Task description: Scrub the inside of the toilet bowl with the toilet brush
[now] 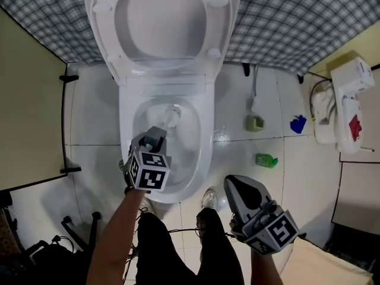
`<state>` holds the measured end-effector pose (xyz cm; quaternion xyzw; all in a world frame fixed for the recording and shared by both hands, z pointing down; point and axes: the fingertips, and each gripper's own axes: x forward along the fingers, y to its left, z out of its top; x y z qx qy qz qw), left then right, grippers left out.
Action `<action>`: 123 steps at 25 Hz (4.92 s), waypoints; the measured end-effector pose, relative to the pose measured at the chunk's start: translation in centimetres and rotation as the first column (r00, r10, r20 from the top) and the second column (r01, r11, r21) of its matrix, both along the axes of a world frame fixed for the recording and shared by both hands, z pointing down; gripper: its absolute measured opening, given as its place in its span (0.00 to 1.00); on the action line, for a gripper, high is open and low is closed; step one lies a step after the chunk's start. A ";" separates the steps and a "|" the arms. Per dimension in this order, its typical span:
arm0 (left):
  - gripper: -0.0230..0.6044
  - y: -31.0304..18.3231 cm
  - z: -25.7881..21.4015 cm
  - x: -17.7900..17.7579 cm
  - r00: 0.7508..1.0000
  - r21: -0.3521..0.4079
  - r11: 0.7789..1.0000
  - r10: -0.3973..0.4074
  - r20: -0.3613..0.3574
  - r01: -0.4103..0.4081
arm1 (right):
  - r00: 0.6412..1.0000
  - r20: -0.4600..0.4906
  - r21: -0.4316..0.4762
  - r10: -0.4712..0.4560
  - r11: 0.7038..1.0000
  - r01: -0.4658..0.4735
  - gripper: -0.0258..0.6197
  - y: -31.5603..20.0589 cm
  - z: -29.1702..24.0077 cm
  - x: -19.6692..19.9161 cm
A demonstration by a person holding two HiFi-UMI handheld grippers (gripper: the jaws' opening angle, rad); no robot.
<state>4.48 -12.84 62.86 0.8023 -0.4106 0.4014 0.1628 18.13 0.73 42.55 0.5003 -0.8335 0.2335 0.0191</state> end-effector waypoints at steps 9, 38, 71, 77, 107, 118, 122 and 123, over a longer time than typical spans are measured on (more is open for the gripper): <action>0.31 2.5 0.0 3.0 0.976 -0.033 0.977 0.213 0.044 -0.212 | 1.000 0.007 0.009 0.019 1.000 -0.019 0.04 0.9 -0.1 0.8; 0.30 9.1 -0.7 -6.7 0.864 -0.180 0.903 0.427 0.266 -0.390 | 0.998 0.042 0.054 -0.035 0.998 0.033 0.04 1.2 -1.7 -6.1; 0.30 12.7 -1.5 -4.0 0.848 -0.418 0.806 0.512 0.137 -0.419 | 0.997 0.068 0.056 0.027 0.998 -0.031 0.04 1.1 -2.7 -2.1; 0.30 13.7 -1.7 -1.0 0.923 -0.416 0.834 0.384 -0.033 -0.362 | 0.998 0.063 0.043 0.015 0.999 -0.018 0.04 1.2 -1.9 -2.3; 0.30 2.4 2.2 -4.4 0.993 -0.100 0.995 0.010 0.116 0.001 | 1.000 0.023 -0.026 -0.019 0.999 0.020 0.04 -1.2 1.8 -2.8; 0.30 7.2 5.9 -3.4 0.985 -0.321 0.944 0.123 0.117 -0.080 | 1.000 0.024 -0.030 -0.016 0.999 0.017 0.04 -0.8 1.9 -2.7; 0.30 6.3 6.6 -2.4 0.993 -0.322 0.945 0.086 0.081 -0.055 | 0.999 0.030 -0.036 -0.010 0.999 0.011 0.04 -0.6 2.4 -2.6; 0.30 5.9 6.6 -2.1 0.995 -0.316 0.948 0.074 0.068 -0.049 | 1.000 0.031 -0.037 -0.008 0.999 0.009 0.04 -0.5 2.5 -2.5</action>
